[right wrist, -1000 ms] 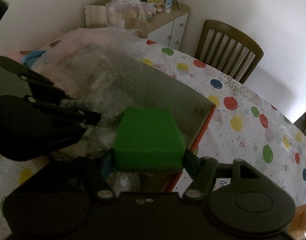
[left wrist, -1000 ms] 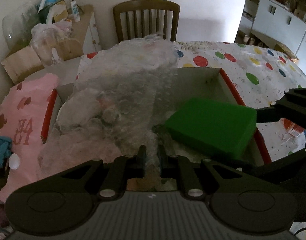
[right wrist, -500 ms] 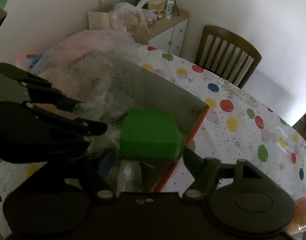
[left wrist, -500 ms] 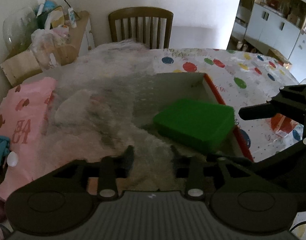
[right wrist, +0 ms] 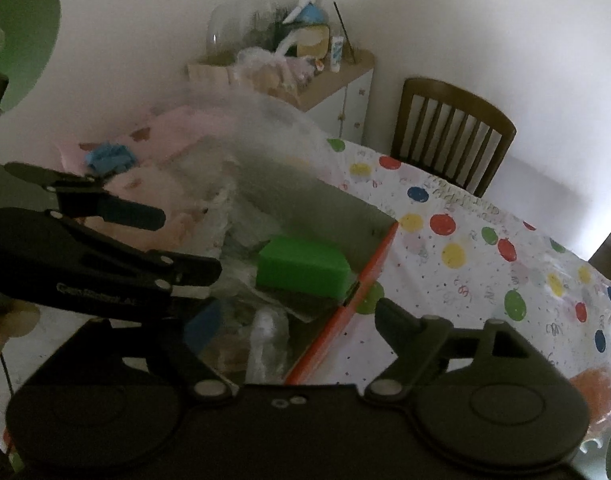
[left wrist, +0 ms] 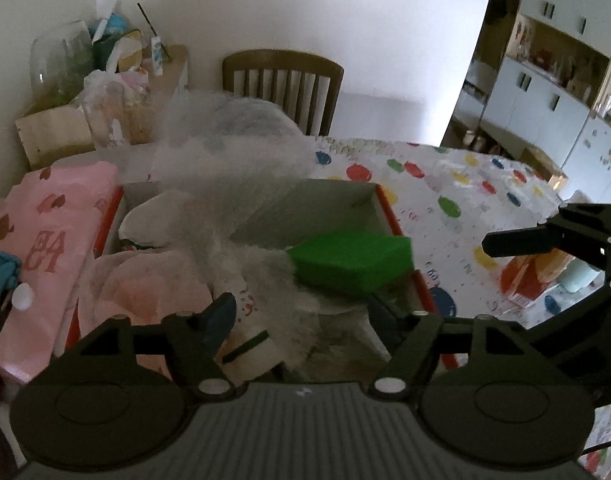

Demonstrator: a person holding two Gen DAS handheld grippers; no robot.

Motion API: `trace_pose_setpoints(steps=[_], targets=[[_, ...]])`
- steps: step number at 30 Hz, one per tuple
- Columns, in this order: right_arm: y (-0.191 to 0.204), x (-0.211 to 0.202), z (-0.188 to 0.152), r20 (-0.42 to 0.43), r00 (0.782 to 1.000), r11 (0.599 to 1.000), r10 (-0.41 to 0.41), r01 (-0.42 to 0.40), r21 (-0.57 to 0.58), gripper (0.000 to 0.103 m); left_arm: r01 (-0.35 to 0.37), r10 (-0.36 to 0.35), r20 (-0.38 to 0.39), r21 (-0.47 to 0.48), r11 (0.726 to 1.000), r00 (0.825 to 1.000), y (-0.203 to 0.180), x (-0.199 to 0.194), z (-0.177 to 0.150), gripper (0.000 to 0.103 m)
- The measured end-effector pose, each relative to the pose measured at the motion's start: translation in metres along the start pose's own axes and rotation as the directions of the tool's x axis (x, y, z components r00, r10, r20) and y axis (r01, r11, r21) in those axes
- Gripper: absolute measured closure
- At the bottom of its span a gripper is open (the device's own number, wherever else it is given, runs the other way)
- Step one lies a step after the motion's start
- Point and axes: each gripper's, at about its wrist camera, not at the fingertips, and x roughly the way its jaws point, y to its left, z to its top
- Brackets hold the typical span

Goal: Organize soft objects

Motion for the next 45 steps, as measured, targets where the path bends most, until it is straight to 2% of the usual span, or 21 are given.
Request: trace_pose_setpoints(steps=[13,16,18,21,26,32,39,45], targets=[[-0.020,-0.059,-0.022,0.169,0.984,0.996,0.058,-0.069,0.063,0.000,-0.011,0.010,0.082,0.003,1.000,0.997,-0.025,-0.044,-0.018,0.019],[-0.024,-0.070,-0.026,0.198,0.978,0.994,0.061,-0.078,0.079,0.000,-0.015,0.015,0.097,-0.008,1.000,0.995,-0.029,-0.051,-0.023,0.012],[-0.027,-0.077,-0.028,0.217,0.974,0.992,0.067,-0.089,0.094,0.000,-0.016,0.018,0.109,-0.015,1.000,0.994,-0.032,-0.056,-0.026,0.003],[-0.030,-0.087,-0.035,0.242,0.968,0.989,0.063,-0.092,0.113,0.000,-0.036,0.038,0.140,-0.023,0.999,0.989,-0.036,-0.064,-0.031,0.003],[-0.036,-0.102,-0.050,0.274,0.960,0.986,0.060,-0.099,0.131,0.000,-0.002,0.009,0.184,-0.039,0.999,0.983,-0.043,-0.080,-0.036,0.000],[-0.036,-0.116,-0.064,0.295,0.954,0.988,0.050,-0.091,0.125,0.000,0.004,0.002,0.229,-0.027,1.000,0.973,-0.059,-0.094,-0.040,0.000],[-0.038,-0.131,-0.080,0.321,0.946,0.984,0.043,-0.097,0.152,0.000,0.056,-0.042,0.235,-0.053,0.997,0.971,-0.067,-0.105,-0.046,0.000],[-0.035,-0.140,-0.091,0.347,0.937,0.980,0.046,-0.109,0.165,0.000,0.037,-0.013,0.273,-0.083,0.996,0.962,-0.070,-0.119,-0.054,0.000]])
